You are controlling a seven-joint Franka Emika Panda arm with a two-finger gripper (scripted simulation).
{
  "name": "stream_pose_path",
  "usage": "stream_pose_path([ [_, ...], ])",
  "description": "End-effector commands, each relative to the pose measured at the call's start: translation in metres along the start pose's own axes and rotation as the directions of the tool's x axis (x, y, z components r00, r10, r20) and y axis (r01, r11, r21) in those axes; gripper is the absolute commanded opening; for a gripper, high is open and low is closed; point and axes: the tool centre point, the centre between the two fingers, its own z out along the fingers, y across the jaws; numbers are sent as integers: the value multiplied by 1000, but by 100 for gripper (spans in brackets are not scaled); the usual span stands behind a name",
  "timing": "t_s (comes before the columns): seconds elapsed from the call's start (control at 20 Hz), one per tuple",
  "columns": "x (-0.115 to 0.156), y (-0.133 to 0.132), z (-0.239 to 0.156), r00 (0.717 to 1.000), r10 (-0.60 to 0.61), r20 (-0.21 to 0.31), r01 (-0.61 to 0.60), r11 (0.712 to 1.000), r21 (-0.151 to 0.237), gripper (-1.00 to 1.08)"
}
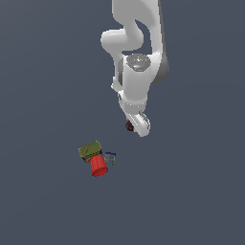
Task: Pick up a designated object from a clutter of objects.
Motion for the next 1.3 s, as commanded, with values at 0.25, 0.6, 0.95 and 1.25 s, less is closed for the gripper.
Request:
stream_pose_path([
  [0.25,-39,8,-71,1000,1,-3,-1,1000,0,-100],
  [0.6,-74,13,-133,1000,1,-4,-1,1000,0,-100],
  [0.95,-101,15,-180,1000,0,-2,0,1000,0,-100],
  [1.25,-113,15,-202,1000,-1,0,1,1000,0,-100],
])
